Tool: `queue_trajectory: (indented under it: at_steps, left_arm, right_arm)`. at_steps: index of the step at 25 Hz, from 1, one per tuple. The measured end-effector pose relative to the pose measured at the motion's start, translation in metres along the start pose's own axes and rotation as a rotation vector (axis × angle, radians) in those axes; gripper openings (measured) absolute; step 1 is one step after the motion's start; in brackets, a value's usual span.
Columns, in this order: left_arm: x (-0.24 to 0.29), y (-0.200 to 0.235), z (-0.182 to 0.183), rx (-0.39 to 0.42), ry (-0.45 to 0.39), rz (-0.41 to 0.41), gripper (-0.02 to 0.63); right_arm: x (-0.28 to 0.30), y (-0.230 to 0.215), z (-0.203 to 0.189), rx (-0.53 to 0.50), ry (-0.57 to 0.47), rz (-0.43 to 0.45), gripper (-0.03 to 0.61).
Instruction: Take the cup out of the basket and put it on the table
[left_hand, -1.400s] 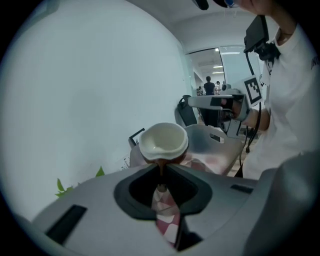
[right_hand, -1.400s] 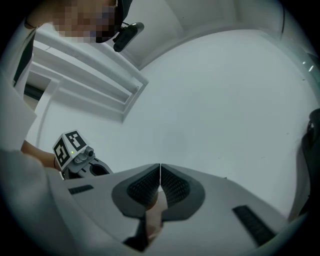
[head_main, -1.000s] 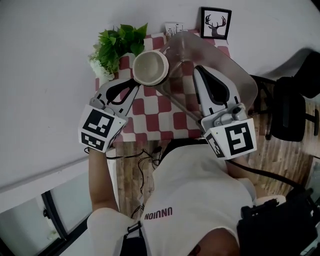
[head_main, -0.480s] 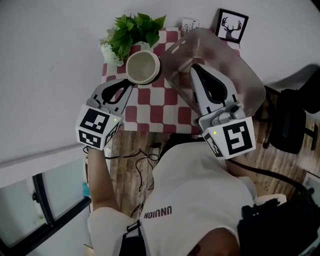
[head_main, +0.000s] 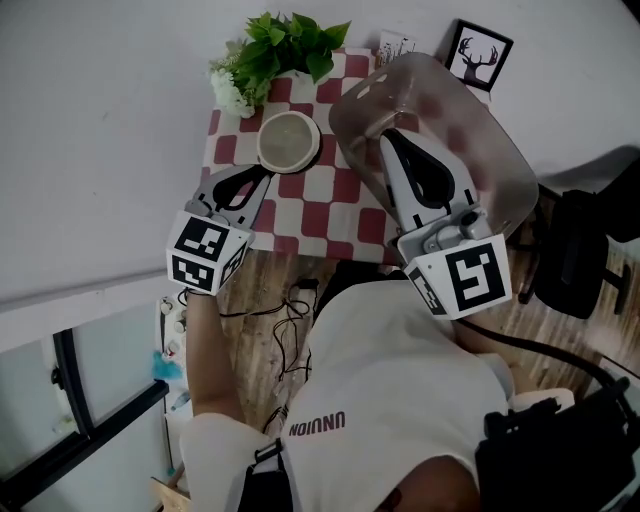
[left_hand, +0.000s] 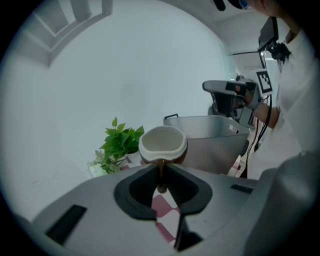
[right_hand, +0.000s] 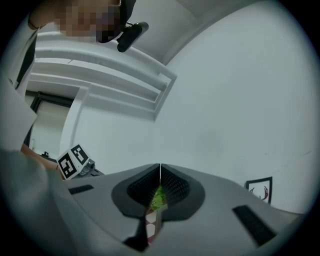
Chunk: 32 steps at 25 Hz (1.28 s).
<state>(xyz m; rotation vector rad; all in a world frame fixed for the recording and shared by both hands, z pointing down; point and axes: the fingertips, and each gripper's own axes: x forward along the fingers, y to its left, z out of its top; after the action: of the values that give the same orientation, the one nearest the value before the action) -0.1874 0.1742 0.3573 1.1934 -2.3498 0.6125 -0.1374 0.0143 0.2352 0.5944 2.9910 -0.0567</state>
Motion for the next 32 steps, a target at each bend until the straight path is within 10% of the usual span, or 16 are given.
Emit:
queue_trajectory:
  at_steps: [12,32]
  left_arm:
    - [0.083,-0.04,-0.103,-0.15,0.055,-0.119,0.06]
    - [0.074,-0.064,-0.144,-0.277,0.028,-0.138,0.051]
  right_arm:
    - [0.006,0.012,-0.022,-0.037,0.087,0.04,0.02]
    - [0.029,0.025,-0.035,-0.014,0.122,0.093,0.02]
